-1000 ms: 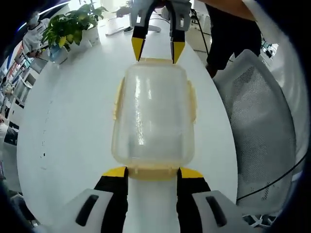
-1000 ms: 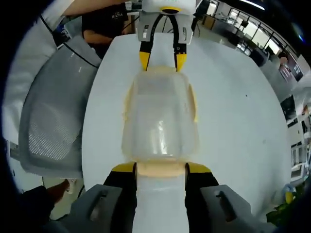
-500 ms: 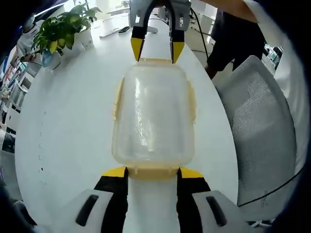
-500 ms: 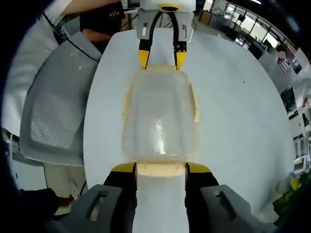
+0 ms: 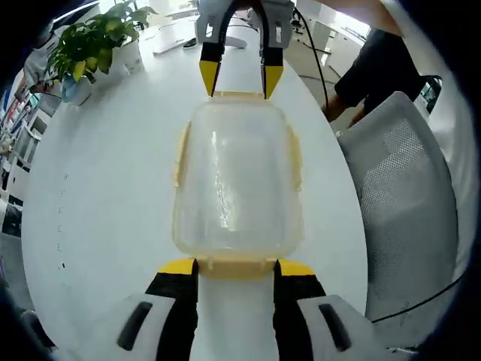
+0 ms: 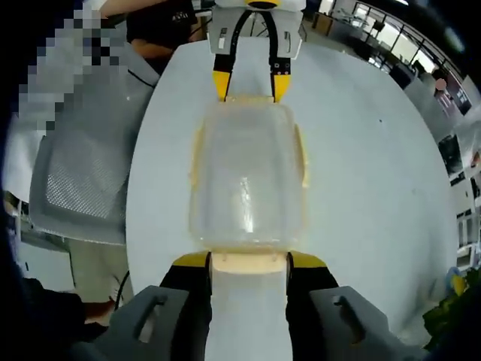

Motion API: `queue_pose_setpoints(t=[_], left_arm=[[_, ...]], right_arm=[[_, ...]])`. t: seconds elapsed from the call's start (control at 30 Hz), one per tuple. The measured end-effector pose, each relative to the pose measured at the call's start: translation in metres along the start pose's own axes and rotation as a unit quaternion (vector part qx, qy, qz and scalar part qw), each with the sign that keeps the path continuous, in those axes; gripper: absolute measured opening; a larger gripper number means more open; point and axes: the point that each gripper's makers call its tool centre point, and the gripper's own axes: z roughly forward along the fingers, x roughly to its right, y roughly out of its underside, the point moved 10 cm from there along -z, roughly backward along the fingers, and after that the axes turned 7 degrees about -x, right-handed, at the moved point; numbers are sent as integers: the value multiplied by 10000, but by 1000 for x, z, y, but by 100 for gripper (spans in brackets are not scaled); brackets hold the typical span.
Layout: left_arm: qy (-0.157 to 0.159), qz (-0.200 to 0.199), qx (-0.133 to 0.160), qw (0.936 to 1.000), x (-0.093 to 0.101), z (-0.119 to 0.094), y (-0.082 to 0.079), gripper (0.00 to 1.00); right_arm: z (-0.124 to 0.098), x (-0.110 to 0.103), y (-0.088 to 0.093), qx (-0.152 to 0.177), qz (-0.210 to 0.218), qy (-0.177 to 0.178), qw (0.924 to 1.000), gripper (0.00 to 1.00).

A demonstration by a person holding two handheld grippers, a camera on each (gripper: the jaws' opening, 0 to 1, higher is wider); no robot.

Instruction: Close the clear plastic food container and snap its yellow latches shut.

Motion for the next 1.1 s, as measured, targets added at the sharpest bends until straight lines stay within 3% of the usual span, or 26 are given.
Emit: queue_pose_setpoints(t=[1.1], left_arm=[[207, -197, -59, 9996, 5, 4, 5, 35]], right_arm=[[6, 0, -2, -49, -235, -65, 9997, 35]])
